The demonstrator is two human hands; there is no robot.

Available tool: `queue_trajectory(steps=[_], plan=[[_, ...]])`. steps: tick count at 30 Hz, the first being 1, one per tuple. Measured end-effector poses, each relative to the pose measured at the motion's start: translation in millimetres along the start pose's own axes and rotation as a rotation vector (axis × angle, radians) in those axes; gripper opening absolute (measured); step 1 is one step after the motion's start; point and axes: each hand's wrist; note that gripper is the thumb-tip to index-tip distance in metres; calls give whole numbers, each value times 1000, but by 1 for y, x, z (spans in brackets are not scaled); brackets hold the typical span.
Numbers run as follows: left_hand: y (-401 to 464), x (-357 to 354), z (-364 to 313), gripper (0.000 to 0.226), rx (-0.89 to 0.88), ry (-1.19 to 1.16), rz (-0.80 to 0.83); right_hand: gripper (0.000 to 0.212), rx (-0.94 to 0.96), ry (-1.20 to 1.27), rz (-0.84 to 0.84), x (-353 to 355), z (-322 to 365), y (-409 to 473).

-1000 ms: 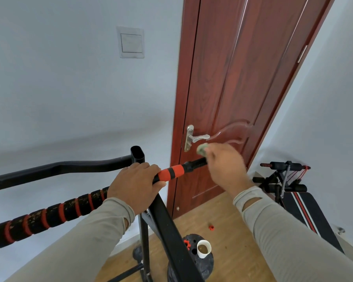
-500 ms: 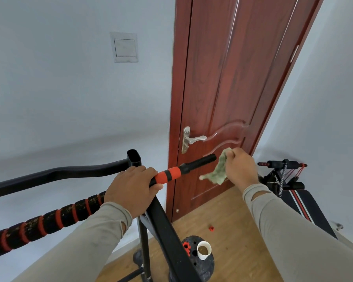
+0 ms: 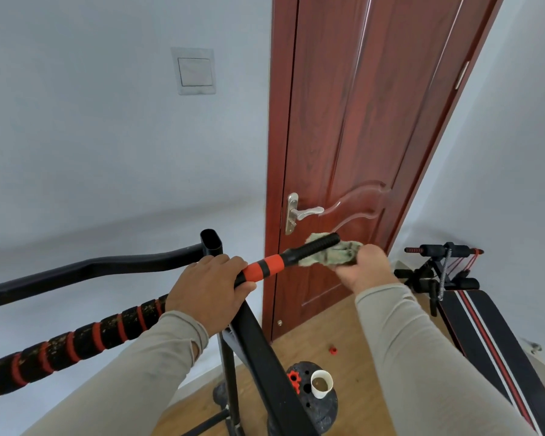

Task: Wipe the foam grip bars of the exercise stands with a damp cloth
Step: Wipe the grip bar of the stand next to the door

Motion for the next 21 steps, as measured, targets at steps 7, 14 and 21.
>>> queue_trajectory(steps=[7,14,21], plan=[[1,-1,1,37,-5,26,5,22,870,-722,202,-8,13,-41],[2,0,0,36,1,34,9,20,1516,-1590,454,-2,-55,-68],[2,1,0,35,-1,44,15,16,1485,-2049,453,-6,-9,-62]])
Point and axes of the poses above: each hand's wrist, its own y-axis towards the middle knuckle, its own x-axis out of the back of the hand, z = x × y, and after that the axes turned 3 degrees about -z, right-handed
